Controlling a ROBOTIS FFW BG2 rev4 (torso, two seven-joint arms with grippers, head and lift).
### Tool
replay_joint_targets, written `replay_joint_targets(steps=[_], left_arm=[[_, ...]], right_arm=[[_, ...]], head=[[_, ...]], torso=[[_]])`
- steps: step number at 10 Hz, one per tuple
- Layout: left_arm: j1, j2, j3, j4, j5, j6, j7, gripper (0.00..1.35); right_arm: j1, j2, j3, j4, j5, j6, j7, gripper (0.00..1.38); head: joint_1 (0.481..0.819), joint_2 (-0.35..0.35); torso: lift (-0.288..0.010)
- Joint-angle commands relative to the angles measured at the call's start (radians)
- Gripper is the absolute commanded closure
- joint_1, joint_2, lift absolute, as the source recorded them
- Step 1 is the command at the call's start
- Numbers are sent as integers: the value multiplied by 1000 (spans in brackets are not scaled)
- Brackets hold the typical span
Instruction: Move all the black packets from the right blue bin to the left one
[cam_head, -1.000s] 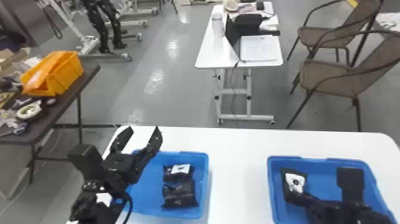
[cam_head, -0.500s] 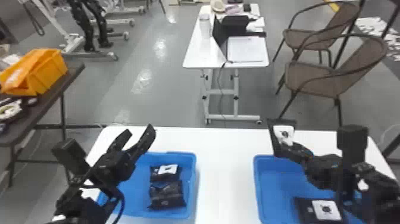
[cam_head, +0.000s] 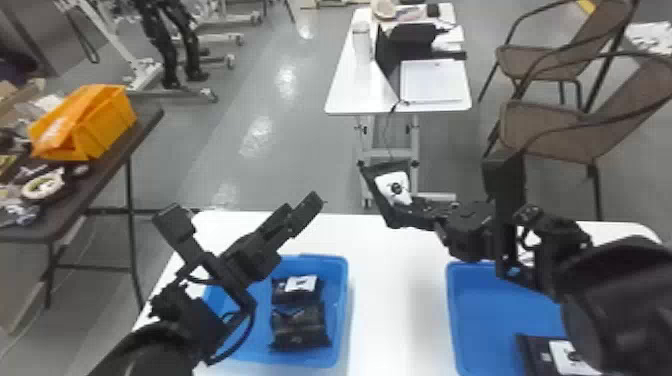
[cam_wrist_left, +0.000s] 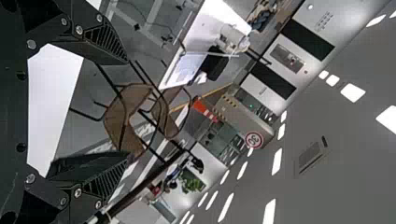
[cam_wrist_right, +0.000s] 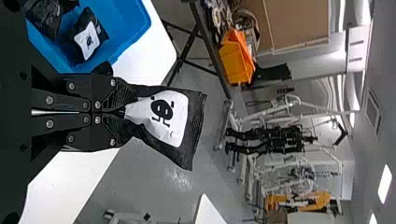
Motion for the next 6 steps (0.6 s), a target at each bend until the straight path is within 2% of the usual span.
replay_joint_targets(steps=[1,3,6], left_arm=[[-18,-3,-10,25,30,38,-8,314],[-37,9,-20,39,30,60,-17,312],[-54,10,-44,67,19,23,-19,312]], right_arm=[[-80,10,103,73,-40,-18,22,1288],[-142,-3,181,107,-86,-33,35,1288],[-172,-13,224,148,-157,-38,35,1288]], head=[[695,204],[695,240],[695,268]], torso=[[0],[0],[0]])
